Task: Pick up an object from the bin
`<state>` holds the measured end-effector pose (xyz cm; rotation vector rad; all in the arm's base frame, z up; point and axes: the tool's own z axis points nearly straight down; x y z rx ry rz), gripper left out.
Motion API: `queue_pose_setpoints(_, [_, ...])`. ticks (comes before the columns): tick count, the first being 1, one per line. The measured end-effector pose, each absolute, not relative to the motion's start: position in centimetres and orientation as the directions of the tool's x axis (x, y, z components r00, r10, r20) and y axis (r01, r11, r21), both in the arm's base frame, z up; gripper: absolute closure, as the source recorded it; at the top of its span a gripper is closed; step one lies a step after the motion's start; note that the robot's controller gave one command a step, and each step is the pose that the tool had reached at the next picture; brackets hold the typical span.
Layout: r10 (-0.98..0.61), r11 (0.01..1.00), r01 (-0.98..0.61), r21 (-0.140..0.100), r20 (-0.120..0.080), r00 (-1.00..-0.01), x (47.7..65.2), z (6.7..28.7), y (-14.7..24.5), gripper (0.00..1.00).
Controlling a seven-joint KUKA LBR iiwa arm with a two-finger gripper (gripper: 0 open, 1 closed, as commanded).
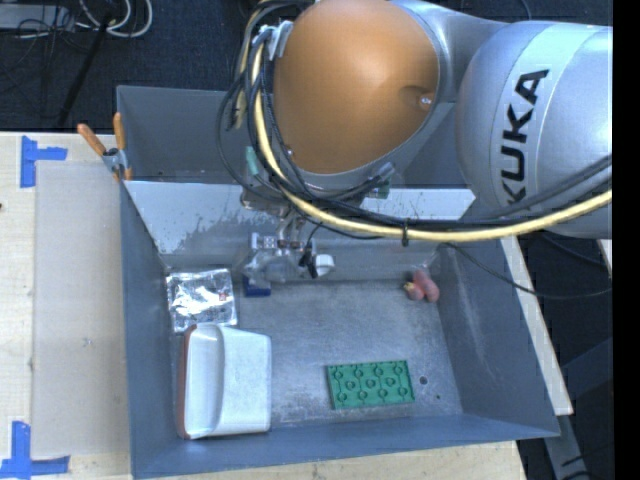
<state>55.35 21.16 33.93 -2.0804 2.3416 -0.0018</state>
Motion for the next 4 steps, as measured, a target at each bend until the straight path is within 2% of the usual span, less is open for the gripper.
queue_pose_setpoints(1, [-0.993, 0.121, -0.993, 0.000, -0.003, -0.121, 55.3, 33.6, 21.0, 0.00])
queue_pose_setpoints(2, [-0.994, 0.106, -0.994, 0.009, 0.001, -0.106, 55.6, 19.8, 22.4, 0.00])
queue_pose_setpoints(3, [-0.981, -0.194, -0.981, 0.007, 0.000, 0.194, 57.3, 11.0, 19.8, 0.00])
queue_pose_setpoints(4, [-0.890, -0.456, -0.890, 0.002, -0.004, 0.456, 61.1, 6.8, 20.0, 0.00])
